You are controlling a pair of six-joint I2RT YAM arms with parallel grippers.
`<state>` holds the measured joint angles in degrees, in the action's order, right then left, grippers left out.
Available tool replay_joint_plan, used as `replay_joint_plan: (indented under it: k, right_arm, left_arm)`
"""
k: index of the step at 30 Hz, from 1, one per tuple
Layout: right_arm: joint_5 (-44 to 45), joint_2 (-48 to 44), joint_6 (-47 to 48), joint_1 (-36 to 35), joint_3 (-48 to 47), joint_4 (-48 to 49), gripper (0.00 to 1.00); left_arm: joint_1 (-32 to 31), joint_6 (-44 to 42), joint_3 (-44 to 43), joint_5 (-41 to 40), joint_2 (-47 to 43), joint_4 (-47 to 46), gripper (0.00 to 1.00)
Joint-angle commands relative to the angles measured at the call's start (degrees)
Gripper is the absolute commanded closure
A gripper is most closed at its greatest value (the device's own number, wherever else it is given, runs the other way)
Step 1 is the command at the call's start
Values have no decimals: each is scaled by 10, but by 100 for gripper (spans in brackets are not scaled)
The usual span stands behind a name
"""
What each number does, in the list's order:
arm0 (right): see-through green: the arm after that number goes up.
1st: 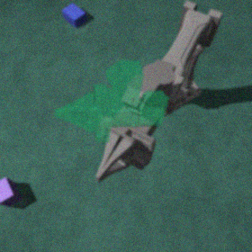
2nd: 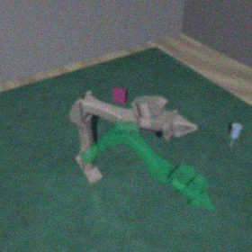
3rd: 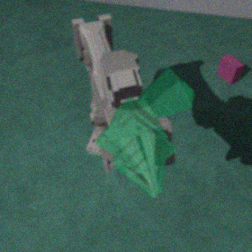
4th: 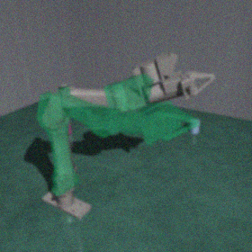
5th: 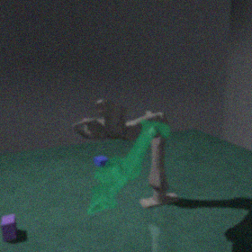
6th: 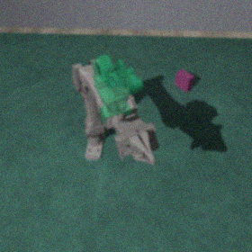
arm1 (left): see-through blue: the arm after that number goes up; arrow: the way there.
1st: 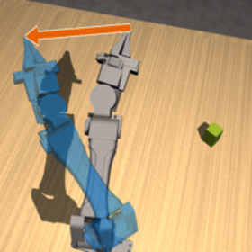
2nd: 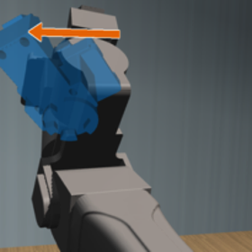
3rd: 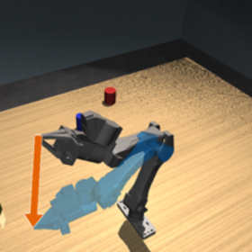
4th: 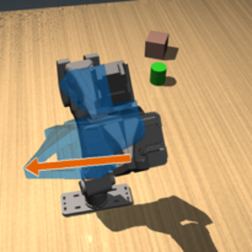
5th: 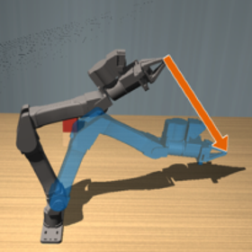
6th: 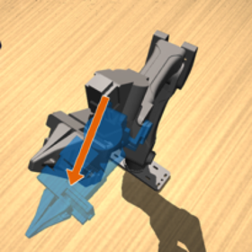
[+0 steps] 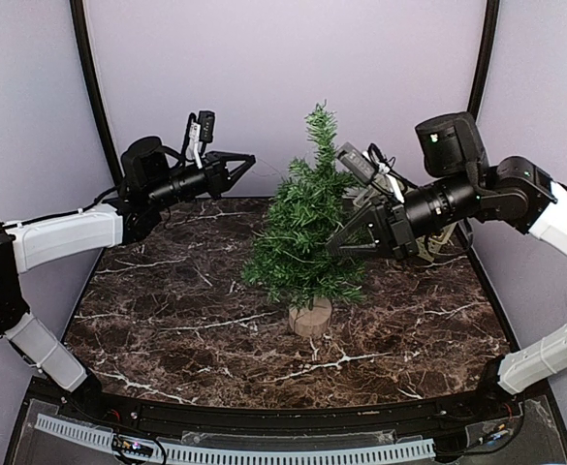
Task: Decorate the small christmas tree
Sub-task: Wrap the side of the string light in the gap of the branches.
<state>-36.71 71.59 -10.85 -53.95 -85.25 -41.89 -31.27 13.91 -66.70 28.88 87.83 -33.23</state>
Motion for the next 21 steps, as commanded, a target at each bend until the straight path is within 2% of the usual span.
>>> replay_joint_plan:
  k: [1, 6, 12, 13, 16, 21]
  right_arm:
    - [-2, -20, -21, -17, 27, 15, 100]
    - [15, -37, -42, -20, 67, 42, 100]
    - [100, -84, -84, -20, 116, 86, 100]
    - [114, -91, -90, -20, 123, 91, 100]
    - [134, -111, -106, -20, 147, 104, 100]
    - [142, -116, -116, -20, 187, 111, 100]
  left_arm:
    - [4, 6, 23, 21, -25, -51, 97]
    - [3, 15, 35, 37, -23, -59, 95]
    - [3, 20, 40, 59, -19, -46, 88]
    - [3, 20, 41, 66, -20, -39, 83]
    - [3, 27, 61, 62, -35, -35, 60]
    - [3, 38, 127, 30, -101, -30, 41]
